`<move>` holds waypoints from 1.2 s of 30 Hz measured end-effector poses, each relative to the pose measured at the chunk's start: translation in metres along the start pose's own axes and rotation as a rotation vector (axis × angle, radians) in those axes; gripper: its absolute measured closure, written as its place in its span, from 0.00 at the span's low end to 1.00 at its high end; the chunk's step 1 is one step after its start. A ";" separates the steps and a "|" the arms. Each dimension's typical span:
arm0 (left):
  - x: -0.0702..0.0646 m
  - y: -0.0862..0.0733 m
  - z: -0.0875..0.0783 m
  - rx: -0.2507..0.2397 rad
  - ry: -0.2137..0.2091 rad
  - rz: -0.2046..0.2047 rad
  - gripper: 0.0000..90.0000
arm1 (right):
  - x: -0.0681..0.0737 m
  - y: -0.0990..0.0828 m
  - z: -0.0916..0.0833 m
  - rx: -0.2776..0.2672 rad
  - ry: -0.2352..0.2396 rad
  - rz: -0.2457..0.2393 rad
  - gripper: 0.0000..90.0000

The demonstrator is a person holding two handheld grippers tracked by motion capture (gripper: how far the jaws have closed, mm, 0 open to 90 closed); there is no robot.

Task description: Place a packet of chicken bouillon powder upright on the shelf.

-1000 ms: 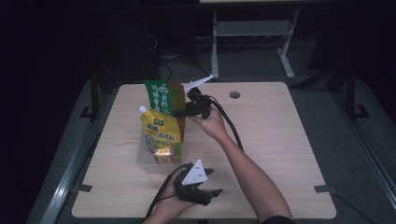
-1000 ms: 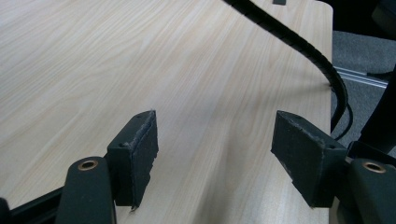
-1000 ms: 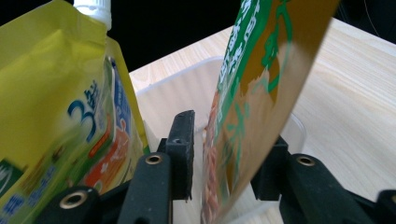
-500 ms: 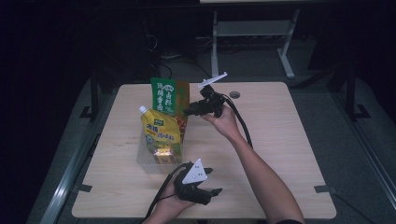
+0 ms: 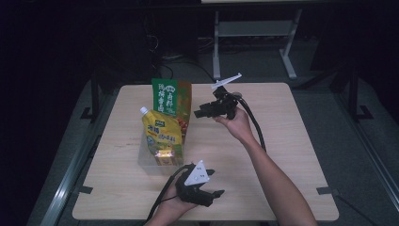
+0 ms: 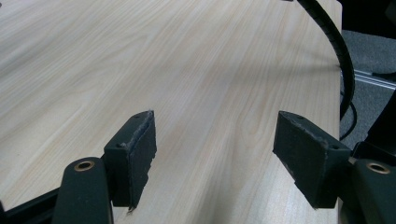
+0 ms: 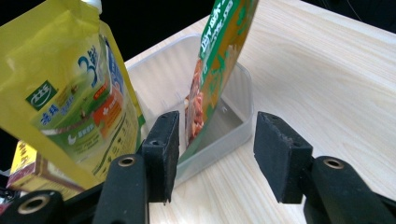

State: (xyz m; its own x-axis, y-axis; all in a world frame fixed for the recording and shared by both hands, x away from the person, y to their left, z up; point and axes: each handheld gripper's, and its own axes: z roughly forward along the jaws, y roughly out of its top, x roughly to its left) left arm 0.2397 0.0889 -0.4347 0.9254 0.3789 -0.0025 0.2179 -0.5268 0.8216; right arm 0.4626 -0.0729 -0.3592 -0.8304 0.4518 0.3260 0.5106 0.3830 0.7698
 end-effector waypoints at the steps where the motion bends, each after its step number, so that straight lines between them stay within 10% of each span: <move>1: 0.000 0.000 0.000 0.001 0.001 -0.001 0.32 | -0.001 -0.001 -0.002 -0.001 0.001 0.001 0.54; 36: 0.005 -0.001 0.000 0.015 0.012 -0.017 0.32 | 0.001 -0.055 -0.060 0.006 0.039 0.007 0.47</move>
State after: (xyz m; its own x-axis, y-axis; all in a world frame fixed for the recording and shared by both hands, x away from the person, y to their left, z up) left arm 0.2439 0.0912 -0.4359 0.9179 0.3966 -0.0098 0.2384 -0.5317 0.8127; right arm 0.4202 -0.1419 -0.3687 -0.8350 0.4225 0.3524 0.5173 0.3851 0.7642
